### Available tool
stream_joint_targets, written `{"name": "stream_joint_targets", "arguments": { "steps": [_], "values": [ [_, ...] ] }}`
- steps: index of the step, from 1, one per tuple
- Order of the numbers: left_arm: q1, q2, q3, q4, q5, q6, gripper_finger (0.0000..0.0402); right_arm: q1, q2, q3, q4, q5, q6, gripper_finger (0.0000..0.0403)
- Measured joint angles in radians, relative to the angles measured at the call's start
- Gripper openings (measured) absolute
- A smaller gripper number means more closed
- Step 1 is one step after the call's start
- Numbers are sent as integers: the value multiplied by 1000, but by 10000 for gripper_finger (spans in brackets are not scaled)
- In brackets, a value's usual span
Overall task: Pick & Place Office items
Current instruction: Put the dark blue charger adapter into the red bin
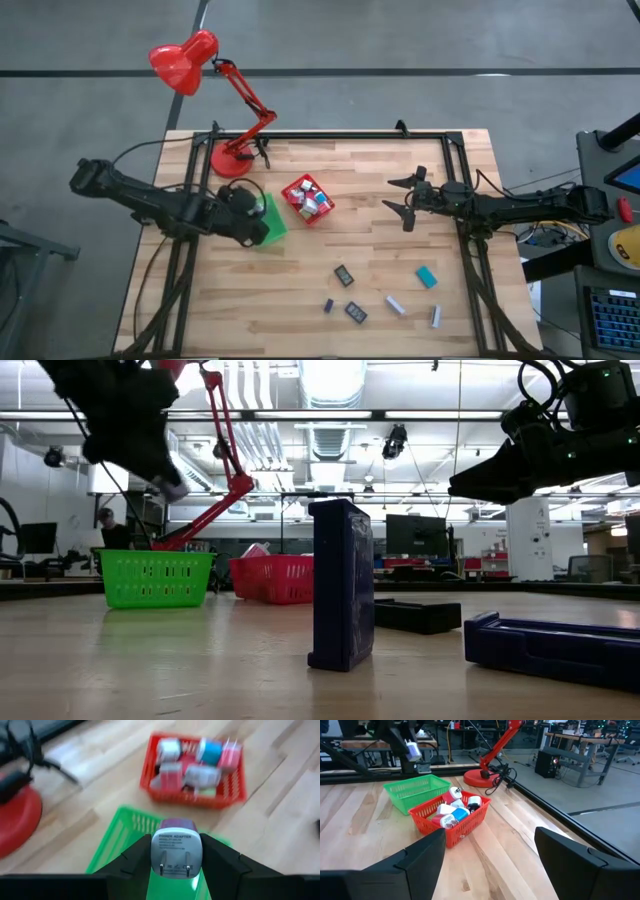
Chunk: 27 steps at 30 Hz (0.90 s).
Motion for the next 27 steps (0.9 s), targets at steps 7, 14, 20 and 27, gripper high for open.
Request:
{"name": "stream_joint_targets", "arguments": {
  "steps": [7,14,20,27],
  "values": [
    [107,4,-2,238,63,181,152,0,0,0,0,0,0,301],
    [210,87,-2,403,172,350,152,0,0,0,0,0,0,311],
    [262,216,-2,564,213,408,152,0,0,0,0,0,0,306],
    [287,353,2,657,274,479,152,0,0,0,0,0,0,297]
  ]
}}
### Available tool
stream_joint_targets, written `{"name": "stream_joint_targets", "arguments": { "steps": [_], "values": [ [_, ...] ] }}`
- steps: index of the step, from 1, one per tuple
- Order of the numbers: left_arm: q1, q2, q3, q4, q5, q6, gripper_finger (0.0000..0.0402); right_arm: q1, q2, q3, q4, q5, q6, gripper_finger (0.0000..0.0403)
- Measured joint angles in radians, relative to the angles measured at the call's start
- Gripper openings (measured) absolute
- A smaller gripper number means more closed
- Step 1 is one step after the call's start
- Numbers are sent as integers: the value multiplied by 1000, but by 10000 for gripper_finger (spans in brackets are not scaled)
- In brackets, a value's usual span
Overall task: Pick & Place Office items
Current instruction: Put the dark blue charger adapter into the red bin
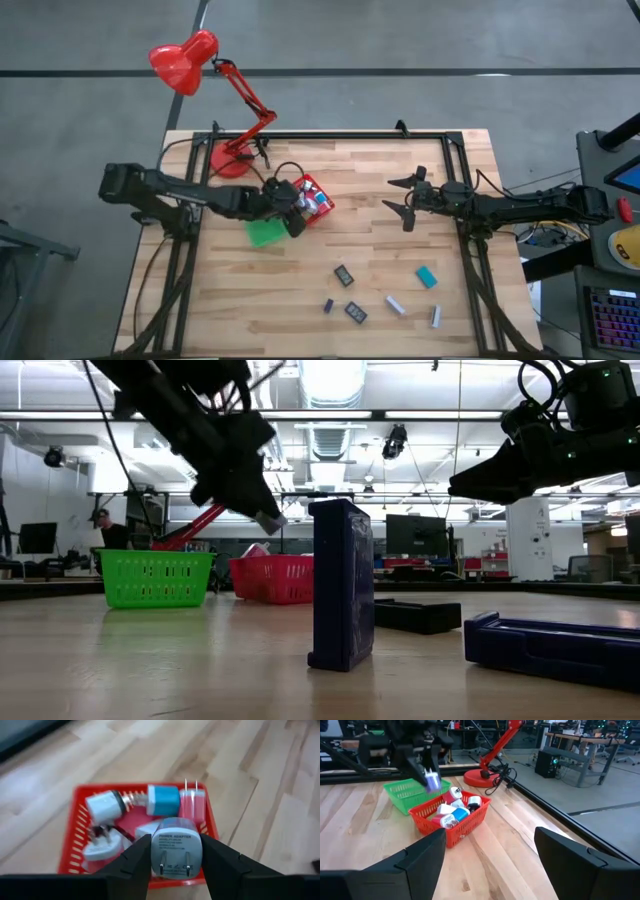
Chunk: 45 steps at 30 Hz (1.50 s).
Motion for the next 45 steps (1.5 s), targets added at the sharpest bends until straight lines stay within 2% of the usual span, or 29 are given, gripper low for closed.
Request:
{"name": "stream_joint_targets", "arguments": {
  "steps": [9,26,37,45],
  "values": [
    [26,99,6,4,51,0,152,0,0,0,0,0,0,307],
    [32,104,6,2,58,0,153,0,0,0,0,0,0,297],
    [32,103,6,-2,68,0,224,0,0,0,0,0,0,311],
    [32,82,7,-2,52,10,236,0,0,0,0,0,0,305]
  ]
}}
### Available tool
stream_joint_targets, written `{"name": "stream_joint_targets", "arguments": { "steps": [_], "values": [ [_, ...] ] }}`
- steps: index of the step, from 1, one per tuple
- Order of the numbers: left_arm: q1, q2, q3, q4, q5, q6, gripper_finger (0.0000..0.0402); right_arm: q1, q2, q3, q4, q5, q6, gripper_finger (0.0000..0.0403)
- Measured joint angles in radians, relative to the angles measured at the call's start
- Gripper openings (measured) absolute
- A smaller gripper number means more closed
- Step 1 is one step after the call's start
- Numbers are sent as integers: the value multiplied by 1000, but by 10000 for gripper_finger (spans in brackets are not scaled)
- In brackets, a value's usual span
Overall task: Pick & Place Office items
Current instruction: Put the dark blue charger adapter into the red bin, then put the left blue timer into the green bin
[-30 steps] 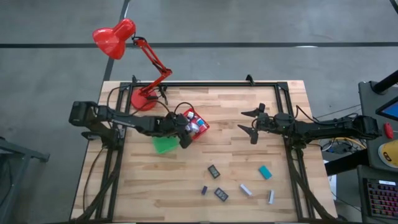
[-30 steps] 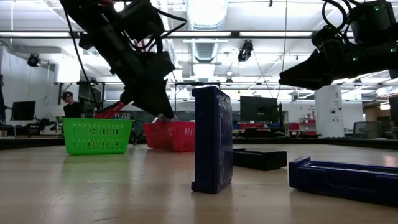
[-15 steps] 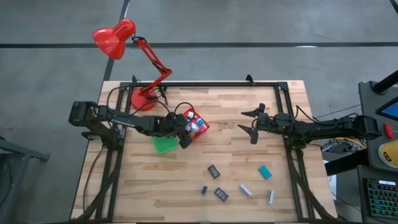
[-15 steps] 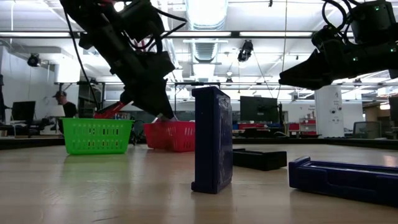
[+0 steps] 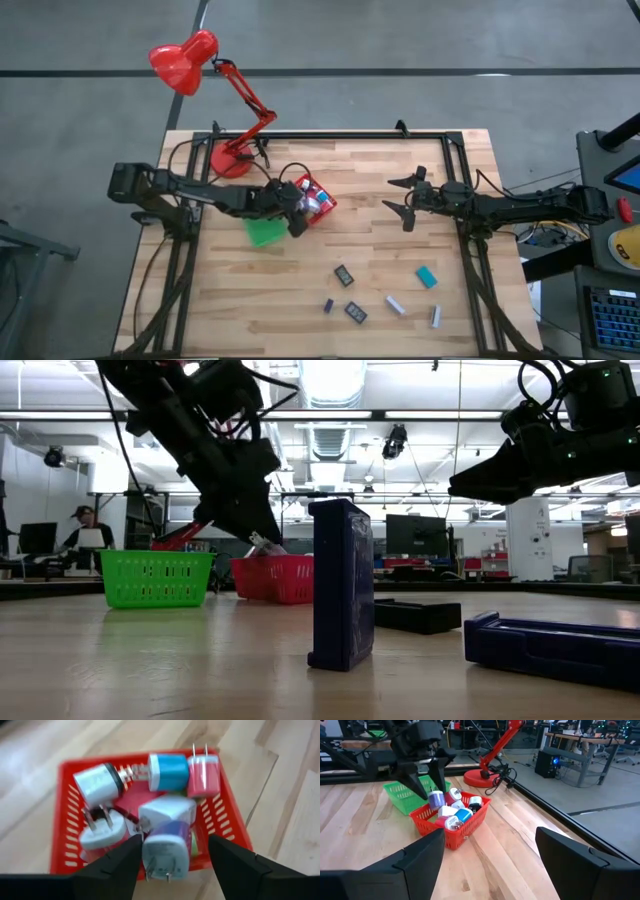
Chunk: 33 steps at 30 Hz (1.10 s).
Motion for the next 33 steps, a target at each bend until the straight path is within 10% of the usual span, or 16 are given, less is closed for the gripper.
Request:
{"name": "stream_joint_targets", "arguments": {
  "steps": [33],
  "values": [
    [-56,-102,-3,86,-63,125,236,0,0,0,0,0,0,297]
  ]
}}
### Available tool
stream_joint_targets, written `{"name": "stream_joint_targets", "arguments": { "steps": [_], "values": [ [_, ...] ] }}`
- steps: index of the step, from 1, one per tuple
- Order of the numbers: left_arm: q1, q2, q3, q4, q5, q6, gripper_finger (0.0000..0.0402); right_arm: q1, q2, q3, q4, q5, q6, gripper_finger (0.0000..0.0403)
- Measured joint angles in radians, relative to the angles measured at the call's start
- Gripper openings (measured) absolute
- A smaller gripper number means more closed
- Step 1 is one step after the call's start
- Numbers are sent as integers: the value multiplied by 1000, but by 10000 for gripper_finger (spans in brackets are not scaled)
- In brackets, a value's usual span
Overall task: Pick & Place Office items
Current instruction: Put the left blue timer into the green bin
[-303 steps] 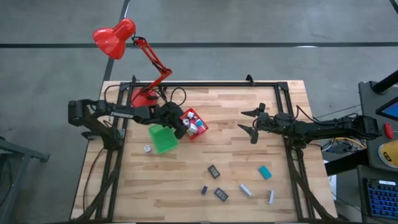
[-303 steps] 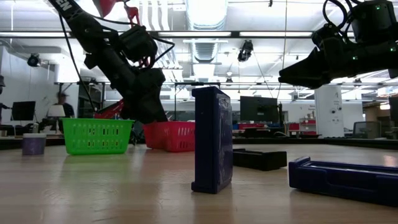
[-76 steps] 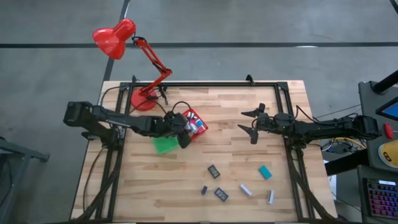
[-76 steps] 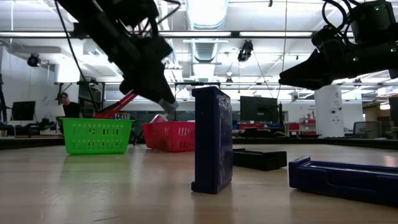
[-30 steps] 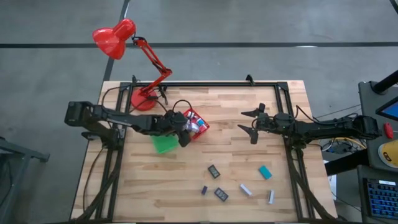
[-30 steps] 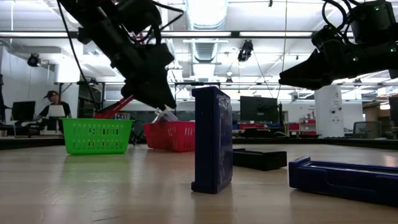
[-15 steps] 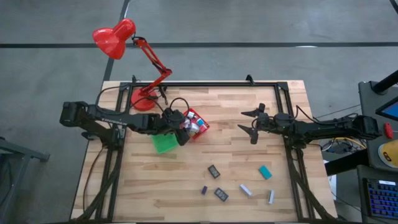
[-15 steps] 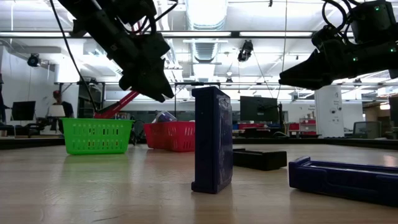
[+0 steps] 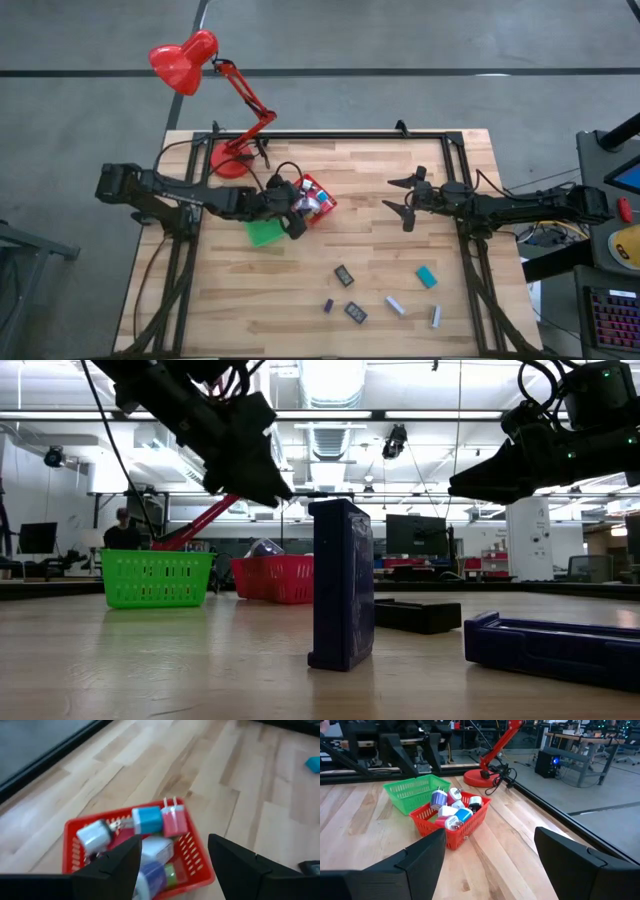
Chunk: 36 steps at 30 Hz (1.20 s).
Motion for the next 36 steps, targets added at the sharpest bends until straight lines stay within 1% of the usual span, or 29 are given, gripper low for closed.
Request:
{"name": "stream_joint_targets", "arguments": {
  "steps": [2,6,8,13,21,27,29,32,36],
  "values": [
    [-7,0,0,17,12,19,236,0,0,0,0,0,0,297],
    [-11,0,5,17,99,31,236,0,0,0,0,0,0,303],
    [-15,0,8,17,121,29,236,0,0,0,0,0,0,306],
    [-42,0,9,33,124,3,236,0,0,0,0,0,0,311],
    [-113,15,9,136,124,10,236,0,0,0,0,0,0,302],
    [-174,83,9,269,125,9,236,0,0,0,0,0,0,297],
    [-192,114,12,312,125,-28,236,0,0,0,0,0,0,299],
    [-227,160,32,322,113,-135,236,0,0,0,0,0,0,304],
    [-290,222,57,318,19,-290,236,0,0,0,0,0,0,309]
  ]
}}
